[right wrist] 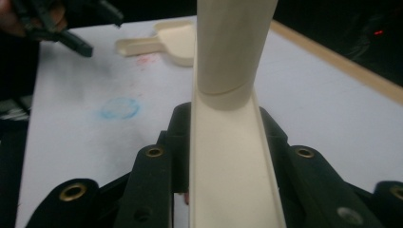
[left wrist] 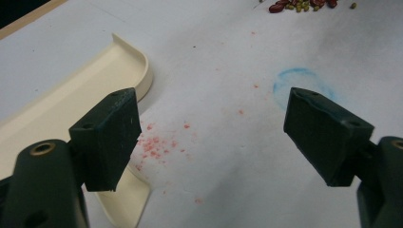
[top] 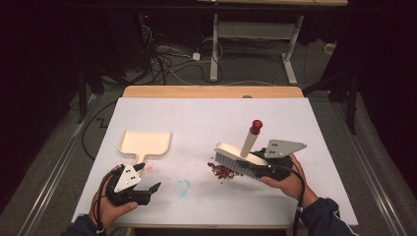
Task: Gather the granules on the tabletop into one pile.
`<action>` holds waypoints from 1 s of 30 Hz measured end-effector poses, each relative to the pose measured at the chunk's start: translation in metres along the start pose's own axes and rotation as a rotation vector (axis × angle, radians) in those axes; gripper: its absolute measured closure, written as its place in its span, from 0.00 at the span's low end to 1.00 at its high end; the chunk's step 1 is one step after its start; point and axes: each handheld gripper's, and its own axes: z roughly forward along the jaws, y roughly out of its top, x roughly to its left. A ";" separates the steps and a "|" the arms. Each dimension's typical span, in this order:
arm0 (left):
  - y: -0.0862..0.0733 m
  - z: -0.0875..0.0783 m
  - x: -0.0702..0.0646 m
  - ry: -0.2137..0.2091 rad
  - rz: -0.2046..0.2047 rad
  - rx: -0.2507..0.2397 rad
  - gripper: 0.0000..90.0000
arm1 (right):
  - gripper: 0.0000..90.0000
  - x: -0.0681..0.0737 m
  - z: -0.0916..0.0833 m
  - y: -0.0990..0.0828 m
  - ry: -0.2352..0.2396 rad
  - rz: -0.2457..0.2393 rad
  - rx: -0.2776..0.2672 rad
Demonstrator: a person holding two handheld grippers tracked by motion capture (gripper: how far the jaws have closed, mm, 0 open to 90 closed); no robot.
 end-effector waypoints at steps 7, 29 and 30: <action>0.001 0.000 0.000 0.000 -0.002 -0.005 0.21 | 0.74 0.009 -0.010 -0.014 -0.305 0.014 0.004; 0.001 0.002 0.001 -0.003 0.000 -0.002 0.22 | 0.74 0.046 0.071 -0.015 -0.563 0.134 0.095; 0.001 0.001 0.001 -0.004 -0.001 -0.004 0.22 | 0.74 0.045 0.072 -0.014 -0.562 0.131 0.093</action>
